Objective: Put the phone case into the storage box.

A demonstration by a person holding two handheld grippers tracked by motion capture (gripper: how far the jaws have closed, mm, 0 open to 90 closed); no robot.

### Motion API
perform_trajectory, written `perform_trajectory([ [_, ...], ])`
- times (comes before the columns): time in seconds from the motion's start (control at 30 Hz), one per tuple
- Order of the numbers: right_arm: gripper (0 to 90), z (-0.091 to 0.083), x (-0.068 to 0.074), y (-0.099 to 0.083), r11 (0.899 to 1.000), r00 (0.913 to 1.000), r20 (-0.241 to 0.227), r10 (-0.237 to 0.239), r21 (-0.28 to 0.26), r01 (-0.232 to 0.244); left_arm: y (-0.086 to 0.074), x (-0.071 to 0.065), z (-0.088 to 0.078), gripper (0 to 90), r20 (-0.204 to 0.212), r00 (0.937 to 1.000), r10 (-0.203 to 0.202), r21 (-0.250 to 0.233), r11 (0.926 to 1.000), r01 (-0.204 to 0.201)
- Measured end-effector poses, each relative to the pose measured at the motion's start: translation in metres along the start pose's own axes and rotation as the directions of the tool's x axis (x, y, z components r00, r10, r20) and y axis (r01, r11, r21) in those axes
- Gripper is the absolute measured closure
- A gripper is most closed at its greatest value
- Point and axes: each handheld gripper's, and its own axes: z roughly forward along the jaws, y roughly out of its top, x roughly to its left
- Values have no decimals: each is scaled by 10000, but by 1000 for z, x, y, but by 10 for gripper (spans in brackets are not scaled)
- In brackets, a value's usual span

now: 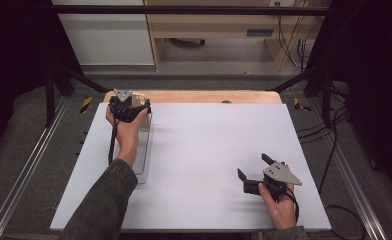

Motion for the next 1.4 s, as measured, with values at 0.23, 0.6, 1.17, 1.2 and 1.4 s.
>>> perform_trajectory([
  [0.23,24,0,0,0,10000,10000,-9,38,9,-38,-1,1,2,53,-116,9998,-163,-76,9998,162],
  [0.6,24,0,-1,-1,10000,10000,-23,55,45,-55,-1,5,5,54,-37,9990,-438,-463,9980,436],
  [1.17,24,2,0,-2,9999,9999,-132,25,136,-23,6,7,-2,49,96,9987,-504,-1227,9911,512],
  [1.2,24,2,1,-2,9999,9999,-136,14,141,-12,7,7,-3,49,95,9987,-503,-1253,9908,511],
  [1.4,24,2,1,-2,9999,9999,-138,7,129,-5,8,6,-5,52,237,9988,-435,-1169,9921,460],
])
